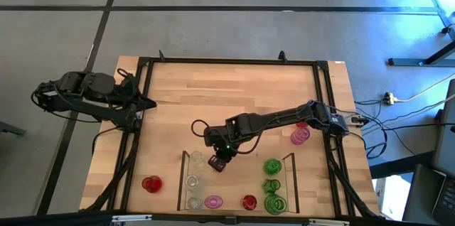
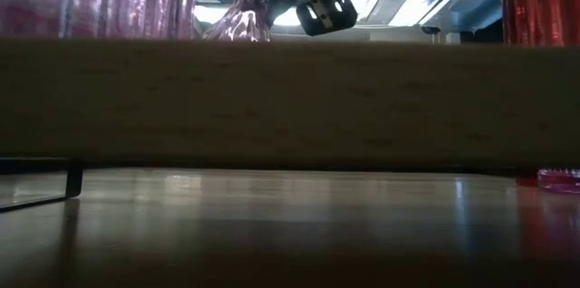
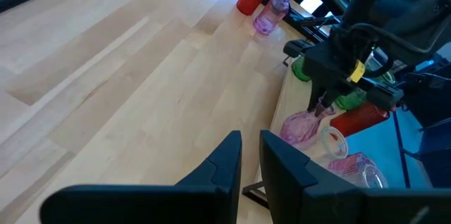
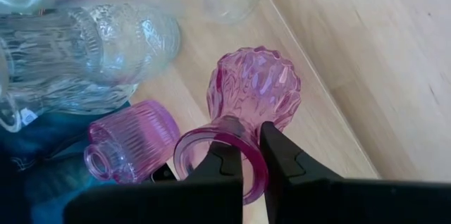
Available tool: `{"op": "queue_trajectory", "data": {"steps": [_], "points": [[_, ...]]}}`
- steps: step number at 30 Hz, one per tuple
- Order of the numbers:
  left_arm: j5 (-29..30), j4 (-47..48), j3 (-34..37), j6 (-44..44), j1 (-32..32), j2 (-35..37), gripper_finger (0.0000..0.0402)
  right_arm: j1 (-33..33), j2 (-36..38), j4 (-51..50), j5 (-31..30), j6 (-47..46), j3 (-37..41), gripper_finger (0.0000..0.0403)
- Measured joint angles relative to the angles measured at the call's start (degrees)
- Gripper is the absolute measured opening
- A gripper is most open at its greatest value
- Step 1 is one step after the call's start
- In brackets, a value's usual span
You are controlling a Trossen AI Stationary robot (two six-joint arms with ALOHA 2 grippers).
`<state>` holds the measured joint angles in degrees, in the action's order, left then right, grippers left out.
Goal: Sort vases onto shelf
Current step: Put the top purple vase aligned with the other purple vases on the shelf
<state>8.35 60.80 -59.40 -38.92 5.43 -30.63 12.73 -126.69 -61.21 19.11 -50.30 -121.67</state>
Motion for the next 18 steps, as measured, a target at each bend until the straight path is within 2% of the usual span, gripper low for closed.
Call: {"op": "queue_trajectory", "data": {"steps": [10,18], "points": [[-0.14,0.04,0.00,0.00,0.00,0.02,0.0044,-0.02,0.00,-0.28,0.83,-0.64,-0.20,0.0005],[-0.14,0.04,0.00,-0.02,0.00,0.02,0.0044,-0.39,0.00,-0.60,-1.51,-1.76,-2.17,0.0017]]}}
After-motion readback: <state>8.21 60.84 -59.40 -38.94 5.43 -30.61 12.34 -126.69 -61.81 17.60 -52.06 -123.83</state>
